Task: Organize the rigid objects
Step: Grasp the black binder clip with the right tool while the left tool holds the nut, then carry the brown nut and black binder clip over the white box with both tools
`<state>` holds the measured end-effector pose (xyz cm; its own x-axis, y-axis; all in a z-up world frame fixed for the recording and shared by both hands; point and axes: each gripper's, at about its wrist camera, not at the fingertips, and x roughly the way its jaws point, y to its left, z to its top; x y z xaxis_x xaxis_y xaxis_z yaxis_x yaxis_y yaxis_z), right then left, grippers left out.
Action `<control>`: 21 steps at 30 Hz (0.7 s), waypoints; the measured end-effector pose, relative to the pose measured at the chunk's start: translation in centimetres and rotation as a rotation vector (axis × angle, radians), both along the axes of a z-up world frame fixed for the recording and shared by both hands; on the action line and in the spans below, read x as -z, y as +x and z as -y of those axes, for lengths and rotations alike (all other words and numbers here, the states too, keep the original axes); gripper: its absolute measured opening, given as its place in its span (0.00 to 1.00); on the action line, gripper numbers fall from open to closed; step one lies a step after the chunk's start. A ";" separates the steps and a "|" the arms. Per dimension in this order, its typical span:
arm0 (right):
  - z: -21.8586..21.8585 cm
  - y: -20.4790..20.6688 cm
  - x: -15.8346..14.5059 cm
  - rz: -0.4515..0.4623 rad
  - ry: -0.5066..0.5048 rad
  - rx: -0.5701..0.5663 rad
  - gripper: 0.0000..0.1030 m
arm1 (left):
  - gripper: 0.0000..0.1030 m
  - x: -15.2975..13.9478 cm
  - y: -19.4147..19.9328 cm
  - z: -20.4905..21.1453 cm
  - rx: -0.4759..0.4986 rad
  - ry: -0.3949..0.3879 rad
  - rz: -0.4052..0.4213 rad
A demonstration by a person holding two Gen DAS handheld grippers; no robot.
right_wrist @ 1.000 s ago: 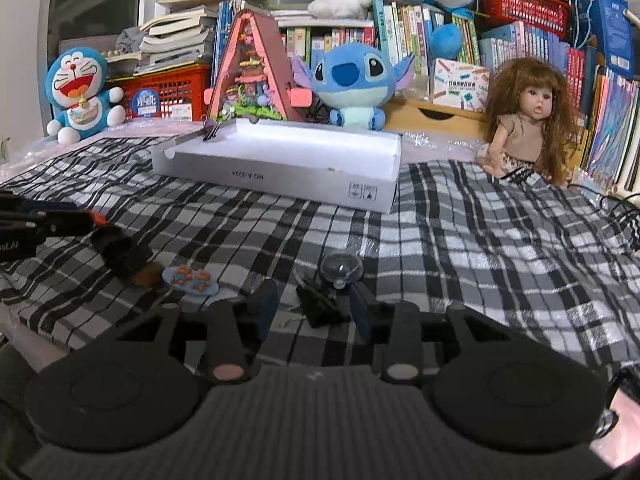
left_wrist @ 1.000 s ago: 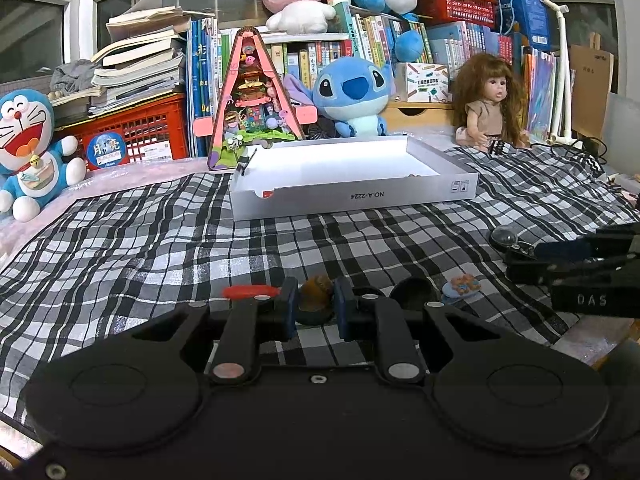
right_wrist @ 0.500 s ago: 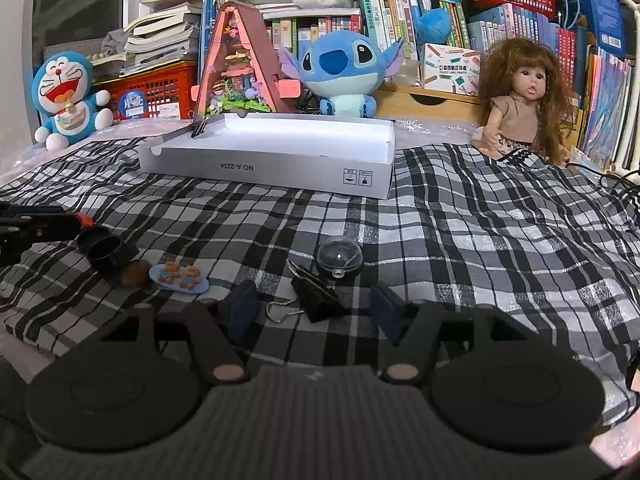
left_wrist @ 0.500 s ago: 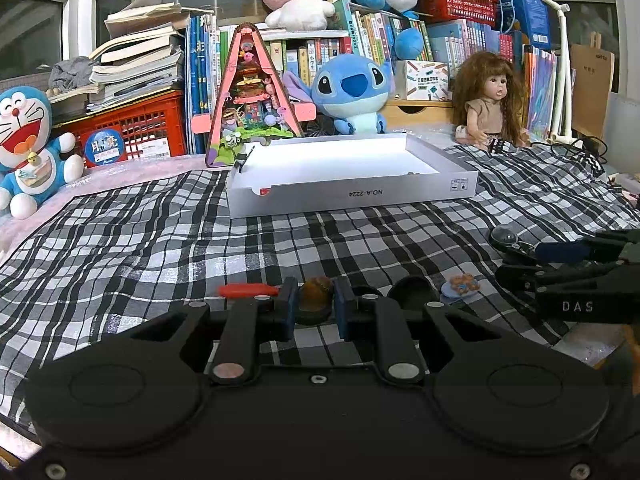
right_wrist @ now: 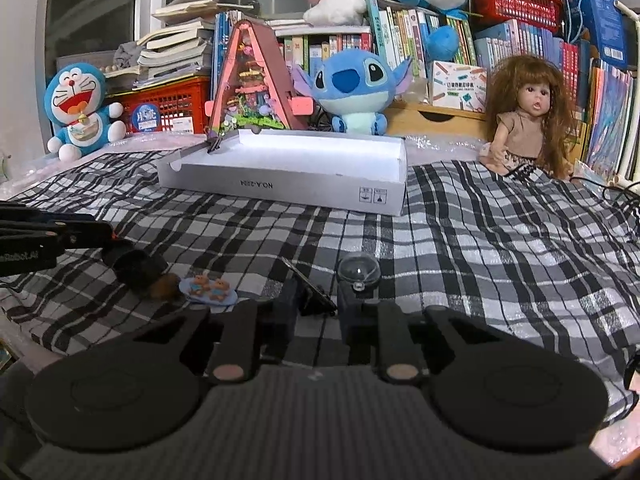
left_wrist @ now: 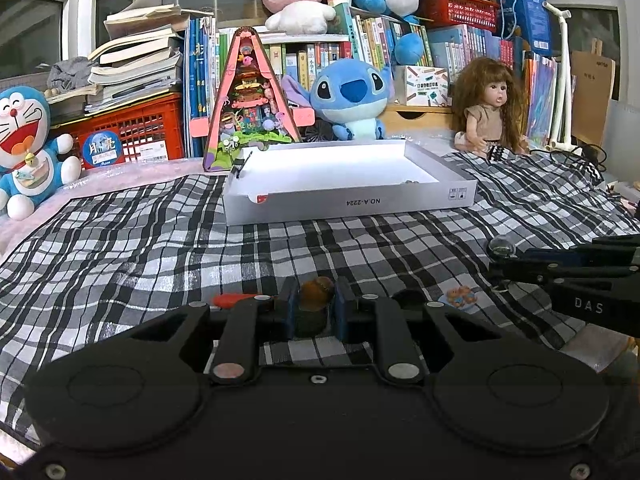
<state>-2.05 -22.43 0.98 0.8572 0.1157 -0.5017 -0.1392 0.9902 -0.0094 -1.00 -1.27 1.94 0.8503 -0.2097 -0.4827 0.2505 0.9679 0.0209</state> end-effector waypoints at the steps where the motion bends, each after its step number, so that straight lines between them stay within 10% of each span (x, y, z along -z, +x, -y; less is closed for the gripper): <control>1: -0.1 0.0 -0.1 0.003 0.001 -0.003 0.23 | 0.17 -0.1 0.1 0.0 0.000 -0.001 0.002; 8: -0.4 0.1 -0.7 0.008 0.007 -0.026 0.23 | 0.17 -0.6 0.5 0.0 -0.002 -0.007 0.012; 18: -0.5 0.9 1.3 -0.038 -0.009 -0.041 0.56 | 0.17 -0.4 0.6 -0.1 -0.004 -0.007 0.004; 20: -0.2 1.0 1.7 -0.034 0.003 -0.036 0.55 | 0.17 -0.4 0.6 0.0 -0.005 -0.009 0.005; 21: -0.1 0.9 1.7 -0.031 0.017 -0.034 0.38 | 0.17 -0.4 0.6 -0.1 -0.004 -0.007 0.004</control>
<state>-1.18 -22.36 -0.77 0.8368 0.1536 -0.5255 -0.1730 0.9848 0.0124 -0.38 -1.19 2.33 0.8532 -0.2099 -0.4774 0.2469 0.9689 0.0152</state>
